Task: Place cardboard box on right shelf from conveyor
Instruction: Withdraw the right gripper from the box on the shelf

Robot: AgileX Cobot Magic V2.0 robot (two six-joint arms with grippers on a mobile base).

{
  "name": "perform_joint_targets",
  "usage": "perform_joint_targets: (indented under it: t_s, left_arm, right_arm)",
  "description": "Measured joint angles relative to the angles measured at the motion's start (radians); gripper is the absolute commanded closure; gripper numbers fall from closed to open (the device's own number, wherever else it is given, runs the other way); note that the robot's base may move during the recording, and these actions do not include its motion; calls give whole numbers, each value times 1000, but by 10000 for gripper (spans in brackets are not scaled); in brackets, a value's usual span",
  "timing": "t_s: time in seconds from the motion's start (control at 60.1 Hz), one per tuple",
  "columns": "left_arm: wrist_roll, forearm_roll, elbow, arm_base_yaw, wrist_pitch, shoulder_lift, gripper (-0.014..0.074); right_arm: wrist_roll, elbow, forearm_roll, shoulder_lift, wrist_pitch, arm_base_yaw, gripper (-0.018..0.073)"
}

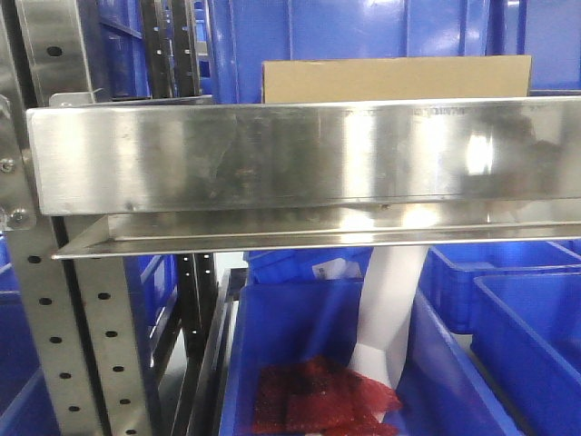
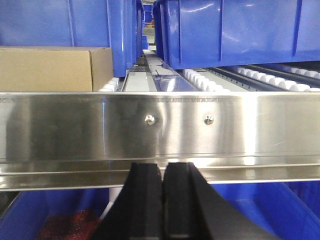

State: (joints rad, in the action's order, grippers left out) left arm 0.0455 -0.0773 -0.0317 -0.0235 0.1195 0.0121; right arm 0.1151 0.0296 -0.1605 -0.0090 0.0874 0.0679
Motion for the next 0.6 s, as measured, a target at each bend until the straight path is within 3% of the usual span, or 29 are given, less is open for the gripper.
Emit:
perform_joint_targets:
  t_s: [0.599]
  left_arm:
    - [0,0,0,0,0,0,712]
  right_arm:
    - [0,0,0,0,0,0,524]
